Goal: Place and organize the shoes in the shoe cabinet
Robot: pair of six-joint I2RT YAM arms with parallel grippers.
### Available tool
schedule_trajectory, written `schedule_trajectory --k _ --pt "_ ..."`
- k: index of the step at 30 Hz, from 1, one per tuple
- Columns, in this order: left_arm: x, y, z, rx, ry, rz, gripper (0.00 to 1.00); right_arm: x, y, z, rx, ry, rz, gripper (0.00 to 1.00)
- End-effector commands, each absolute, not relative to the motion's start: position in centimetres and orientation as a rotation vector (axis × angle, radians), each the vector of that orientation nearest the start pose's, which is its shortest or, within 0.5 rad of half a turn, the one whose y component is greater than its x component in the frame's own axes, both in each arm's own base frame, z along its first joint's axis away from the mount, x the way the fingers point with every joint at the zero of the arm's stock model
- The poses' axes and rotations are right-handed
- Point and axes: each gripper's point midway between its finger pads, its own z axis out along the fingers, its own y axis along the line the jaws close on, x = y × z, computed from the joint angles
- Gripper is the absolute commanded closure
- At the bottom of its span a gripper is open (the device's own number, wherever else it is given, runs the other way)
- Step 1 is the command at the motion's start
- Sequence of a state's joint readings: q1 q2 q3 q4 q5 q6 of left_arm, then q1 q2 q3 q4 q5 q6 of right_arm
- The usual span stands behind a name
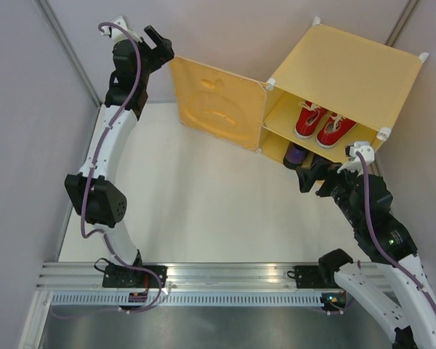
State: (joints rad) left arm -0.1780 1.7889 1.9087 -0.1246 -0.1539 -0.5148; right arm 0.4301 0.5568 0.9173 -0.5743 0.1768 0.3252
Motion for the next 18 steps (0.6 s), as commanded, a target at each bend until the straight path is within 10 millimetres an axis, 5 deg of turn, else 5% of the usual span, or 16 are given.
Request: schedule_trajectory --k 1,2,9,18 --pt "58.4 -8.8 42.5 -0.461 1.492 -0.396 0.03 22.8 9.1 30.6 0.009 1.775 0.418 0.03" --pt "59.4 -9.2 41.3 -0.445 1.514 -0.396 0.03 22.8 9.2 30.5 0.007 1.776 0.426 0.03" --pt "61.8 -11.5 42.1 -0.298 1.503 -0.452 0.06 23.0 9.5 29.0 0.007 1.807 0.429 0.04" --pt "61.8 -13.6 40.7 -0.133 1.553 -0.490 0.20 23.1 9.2 28.7 0.027 1.807 0.416 0.04"
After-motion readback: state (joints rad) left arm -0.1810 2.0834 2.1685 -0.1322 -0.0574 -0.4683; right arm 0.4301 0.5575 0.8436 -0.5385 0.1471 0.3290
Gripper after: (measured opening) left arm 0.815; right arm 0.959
